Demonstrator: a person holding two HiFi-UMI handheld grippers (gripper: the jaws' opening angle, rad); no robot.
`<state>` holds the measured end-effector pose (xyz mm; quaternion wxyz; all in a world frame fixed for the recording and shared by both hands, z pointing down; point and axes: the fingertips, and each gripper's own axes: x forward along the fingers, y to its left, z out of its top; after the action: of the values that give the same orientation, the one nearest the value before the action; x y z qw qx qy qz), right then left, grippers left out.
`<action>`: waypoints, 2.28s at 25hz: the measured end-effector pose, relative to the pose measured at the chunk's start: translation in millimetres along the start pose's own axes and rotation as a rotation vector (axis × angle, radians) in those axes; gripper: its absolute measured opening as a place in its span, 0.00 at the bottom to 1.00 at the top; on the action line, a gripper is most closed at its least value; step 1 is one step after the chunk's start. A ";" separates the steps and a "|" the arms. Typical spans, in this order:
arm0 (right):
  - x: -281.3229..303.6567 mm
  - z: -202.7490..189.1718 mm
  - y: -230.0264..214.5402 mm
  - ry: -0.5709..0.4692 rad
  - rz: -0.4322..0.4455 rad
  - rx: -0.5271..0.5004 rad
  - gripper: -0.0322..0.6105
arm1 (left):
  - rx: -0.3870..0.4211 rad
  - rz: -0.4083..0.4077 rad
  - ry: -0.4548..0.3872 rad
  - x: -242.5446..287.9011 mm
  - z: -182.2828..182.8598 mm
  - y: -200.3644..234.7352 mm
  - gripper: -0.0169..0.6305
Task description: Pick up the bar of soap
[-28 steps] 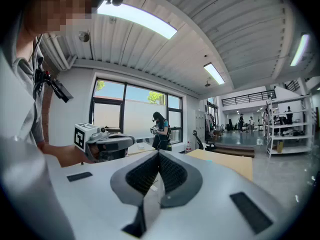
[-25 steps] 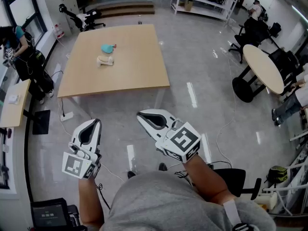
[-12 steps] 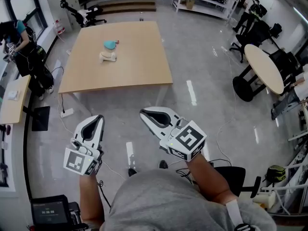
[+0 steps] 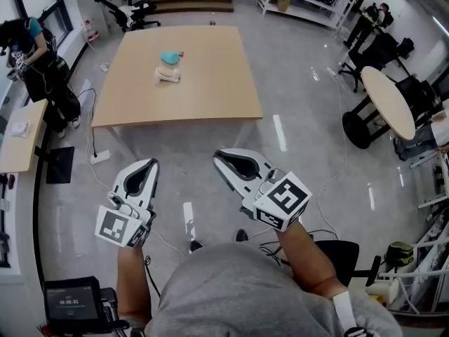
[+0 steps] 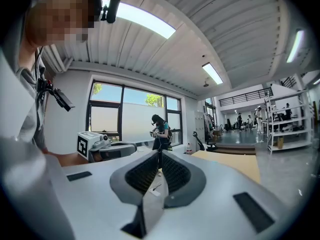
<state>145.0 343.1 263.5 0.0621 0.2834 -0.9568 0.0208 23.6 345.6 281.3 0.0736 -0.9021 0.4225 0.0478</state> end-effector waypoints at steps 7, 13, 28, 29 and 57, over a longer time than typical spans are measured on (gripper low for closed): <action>25.4 0.6 6.2 -0.001 -0.016 -0.026 0.06 | -0.004 -0.010 -0.015 -11.6 -7.7 25.2 0.04; 45.8 -0.6 -4.8 0.018 -0.015 -0.024 0.06 | -0.026 0.002 -0.013 -8.5 -16.1 45.0 0.03; 149.5 -7.9 -148.8 -0.007 0.080 0.039 0.06 | -0.022 0.100 0.093 100.2 -69.4 145.3 0.03; 156.1 -6.7 -159.5 -0.006 0.088 0.041 0.06 | -0.020 0.106 0.096 110.4 -70.3 152.0 0.03; 333.2 -2.2 -317.9 0.011 0.138 0.076 0.06 | -0.031 0.109 0.153 251.8 -129.2 335.3 0.03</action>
<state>41.4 -103.1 310.7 0.0549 0.2188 -0.9722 0.0628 -70.5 -78.8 340.2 0.0247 -0.8799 0.4744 -0.0107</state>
